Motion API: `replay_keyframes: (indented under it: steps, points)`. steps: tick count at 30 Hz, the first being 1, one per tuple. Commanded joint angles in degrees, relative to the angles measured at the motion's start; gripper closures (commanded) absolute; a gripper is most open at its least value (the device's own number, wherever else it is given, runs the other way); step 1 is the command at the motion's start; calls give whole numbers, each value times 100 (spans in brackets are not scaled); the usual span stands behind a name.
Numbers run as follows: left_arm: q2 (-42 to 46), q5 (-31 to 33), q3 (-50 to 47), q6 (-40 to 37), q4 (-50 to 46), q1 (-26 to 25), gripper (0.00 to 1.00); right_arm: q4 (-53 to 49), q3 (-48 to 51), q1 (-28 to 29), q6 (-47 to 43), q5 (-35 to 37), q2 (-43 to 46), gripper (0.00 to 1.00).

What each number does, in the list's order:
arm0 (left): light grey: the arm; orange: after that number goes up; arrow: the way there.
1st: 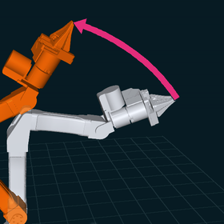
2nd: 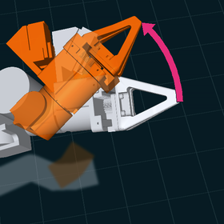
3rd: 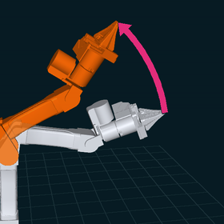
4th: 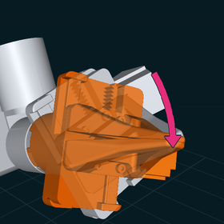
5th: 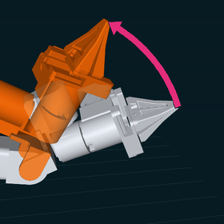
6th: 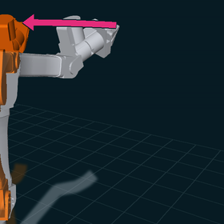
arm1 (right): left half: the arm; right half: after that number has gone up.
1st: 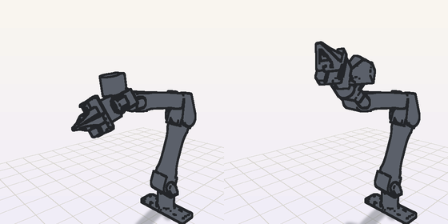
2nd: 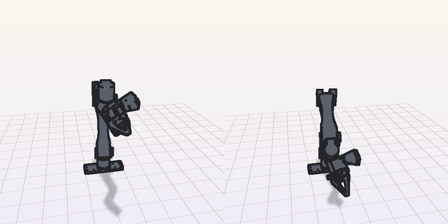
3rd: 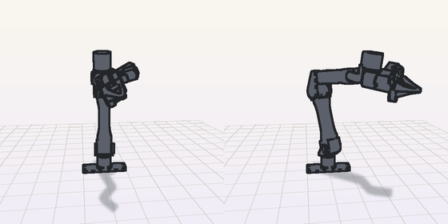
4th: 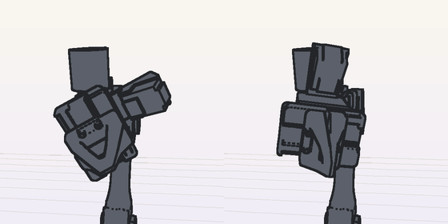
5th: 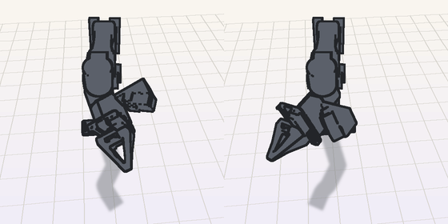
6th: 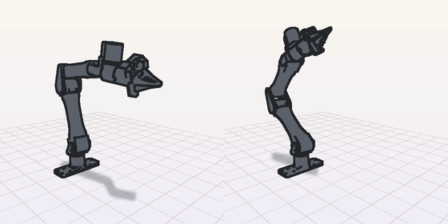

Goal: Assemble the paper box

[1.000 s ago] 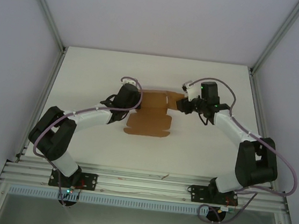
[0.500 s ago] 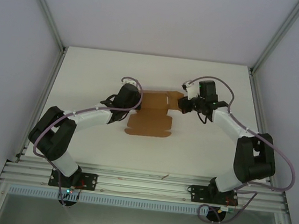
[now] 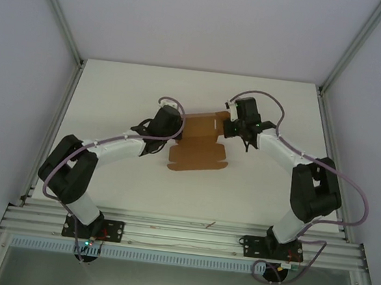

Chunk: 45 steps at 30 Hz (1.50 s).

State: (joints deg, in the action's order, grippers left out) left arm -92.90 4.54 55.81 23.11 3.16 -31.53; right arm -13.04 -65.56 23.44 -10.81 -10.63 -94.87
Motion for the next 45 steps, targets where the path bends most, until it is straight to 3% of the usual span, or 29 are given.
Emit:
replay_keyframes:
  steps: [1, 3, 11, 14, 17, 23, 32, 45]
  points:
    - [-43, -128, 211, 139, 170, -90, 100, -47, 120, -6, 417, 524, 141, 100]
    - [-60, -176, 202, 180, 206, -90, 100, -97, 108, 41, 571, 476, 172, 100]
    - [-39, -133, 192, 79, 158, -88, 100, 234, 657, -84, 150, -943, 863, 92]
    - [12, -222, 158, 4, 193, -90, 100, 117, 805, -240, -154, -1807, 1181, 79]
    - [27, -225, 139, -58, 220, -90, 100, 26, 850, -336, -219, -2171, 1308, 76]
    - [82, -187, 134, -97, 185, -92, 100, -227, 763, -427, -264, -2338, 1303, 84]
    - [121, 52, 64, -47, 229, -90, 100, -792, 748, -468, -462, -2400, 1448, 75]
    - [120, -29, 104, -89, 230, -90, 100, -865, 822, -533, -534, -2472, 1483, 85]
